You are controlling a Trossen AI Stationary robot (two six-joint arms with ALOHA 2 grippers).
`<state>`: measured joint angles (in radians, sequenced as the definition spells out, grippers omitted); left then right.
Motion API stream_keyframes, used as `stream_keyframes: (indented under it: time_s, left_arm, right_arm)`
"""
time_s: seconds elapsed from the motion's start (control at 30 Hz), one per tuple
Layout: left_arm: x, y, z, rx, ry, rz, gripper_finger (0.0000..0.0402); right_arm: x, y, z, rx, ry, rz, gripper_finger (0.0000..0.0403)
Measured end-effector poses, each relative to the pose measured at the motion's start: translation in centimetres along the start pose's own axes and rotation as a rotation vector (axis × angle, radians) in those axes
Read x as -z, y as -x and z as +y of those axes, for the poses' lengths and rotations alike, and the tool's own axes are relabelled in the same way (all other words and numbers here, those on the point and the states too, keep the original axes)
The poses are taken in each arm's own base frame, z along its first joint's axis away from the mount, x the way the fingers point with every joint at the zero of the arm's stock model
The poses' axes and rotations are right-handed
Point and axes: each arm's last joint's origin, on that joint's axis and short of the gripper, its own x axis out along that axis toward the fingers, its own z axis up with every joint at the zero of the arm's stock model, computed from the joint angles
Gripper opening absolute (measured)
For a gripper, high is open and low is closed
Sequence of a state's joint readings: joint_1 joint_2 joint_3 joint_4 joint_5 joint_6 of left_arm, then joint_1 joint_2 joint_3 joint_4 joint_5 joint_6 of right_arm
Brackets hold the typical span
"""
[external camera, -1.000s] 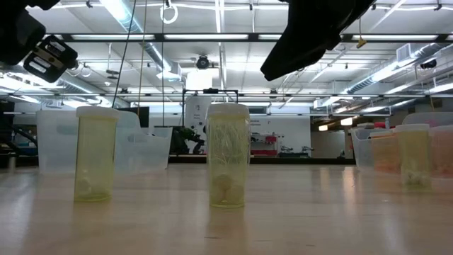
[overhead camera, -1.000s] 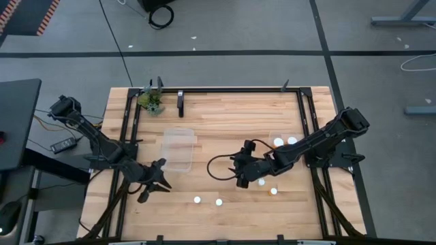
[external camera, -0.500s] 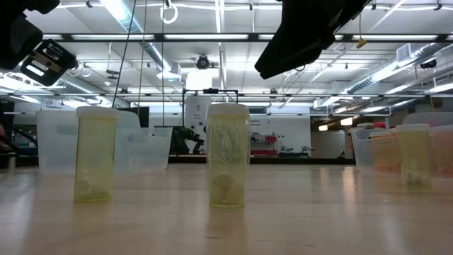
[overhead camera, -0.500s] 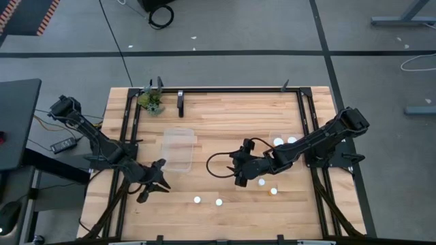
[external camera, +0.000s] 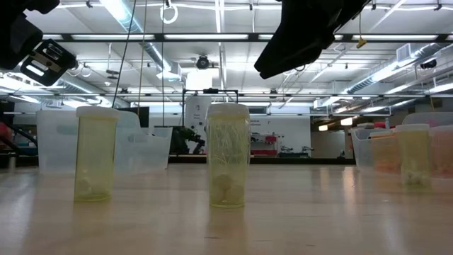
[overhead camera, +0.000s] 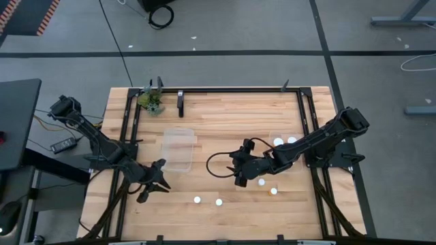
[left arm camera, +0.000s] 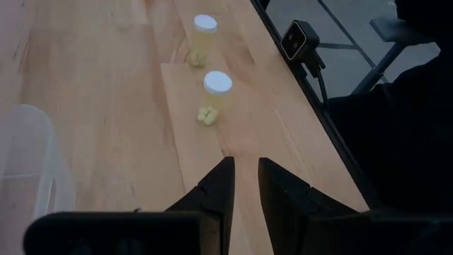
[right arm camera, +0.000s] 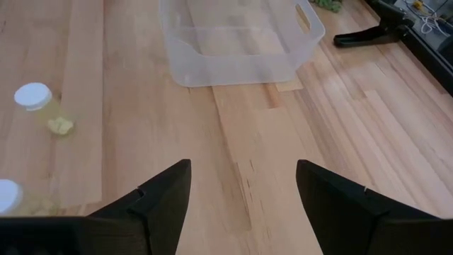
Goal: Pick and place medicine bottles into bin by pill shape (circle, oval)
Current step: Put the bottom left yellow pill bottle into the left transparent bin
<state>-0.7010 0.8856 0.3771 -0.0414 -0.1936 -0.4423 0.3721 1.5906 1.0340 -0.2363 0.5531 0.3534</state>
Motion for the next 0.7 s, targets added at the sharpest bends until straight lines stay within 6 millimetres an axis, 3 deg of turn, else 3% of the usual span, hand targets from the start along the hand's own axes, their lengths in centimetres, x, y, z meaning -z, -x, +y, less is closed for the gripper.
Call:
stream_keyframes:
  time_s: [0.7]
  left_arm:
    - [0.01, -0.02, 0.01, -0.003, 0.027, 0.0, 0.0073]
  right_arm:
    - [-0.06, -0.08, -0.13, 0.003, 0.002, 0.001, 0.0263]
